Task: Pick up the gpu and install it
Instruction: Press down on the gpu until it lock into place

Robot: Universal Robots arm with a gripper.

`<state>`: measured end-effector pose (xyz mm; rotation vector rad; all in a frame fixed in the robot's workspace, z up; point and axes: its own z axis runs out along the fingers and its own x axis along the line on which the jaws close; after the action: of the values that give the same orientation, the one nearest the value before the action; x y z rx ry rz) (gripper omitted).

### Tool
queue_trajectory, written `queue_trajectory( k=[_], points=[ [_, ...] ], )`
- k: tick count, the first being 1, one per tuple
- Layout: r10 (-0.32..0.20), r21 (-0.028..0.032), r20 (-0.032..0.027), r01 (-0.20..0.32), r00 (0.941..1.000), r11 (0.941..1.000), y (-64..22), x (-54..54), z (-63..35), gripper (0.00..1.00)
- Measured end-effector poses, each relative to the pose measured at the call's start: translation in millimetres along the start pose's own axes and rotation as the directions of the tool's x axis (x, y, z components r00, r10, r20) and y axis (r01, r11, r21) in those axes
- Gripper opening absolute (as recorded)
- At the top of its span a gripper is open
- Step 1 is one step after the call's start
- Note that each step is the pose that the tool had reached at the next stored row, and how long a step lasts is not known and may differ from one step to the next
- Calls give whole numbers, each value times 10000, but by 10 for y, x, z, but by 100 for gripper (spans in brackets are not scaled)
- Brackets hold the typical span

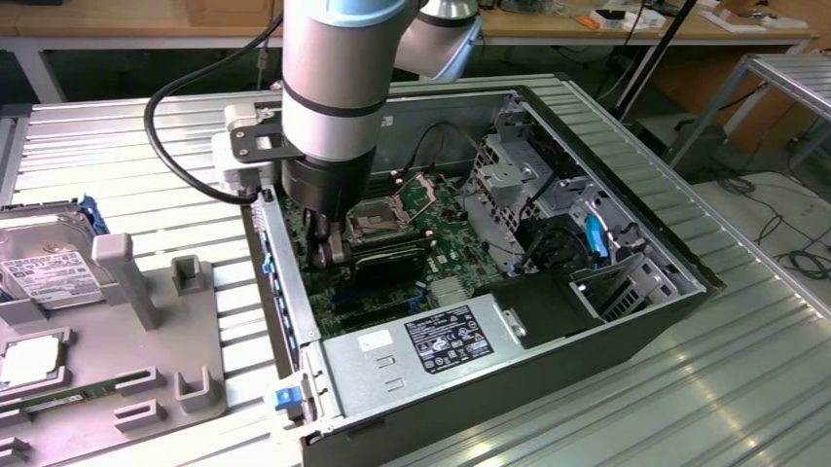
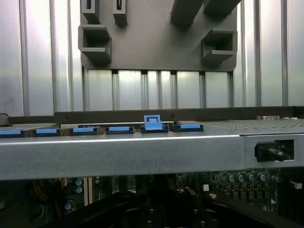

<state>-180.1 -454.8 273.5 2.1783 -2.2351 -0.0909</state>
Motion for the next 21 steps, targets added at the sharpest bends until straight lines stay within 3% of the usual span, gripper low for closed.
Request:
queue_trajectory(
  k=[16,19,21],
  points=[
    [0,-17,-3,0,10000,10000,-2,19,20,11],
    [2,-30,23,-2,10000,10000,2,15,-35,11],
    [2,-62,1,-2,10000,10000,6,14,-129,11]
  ],
)
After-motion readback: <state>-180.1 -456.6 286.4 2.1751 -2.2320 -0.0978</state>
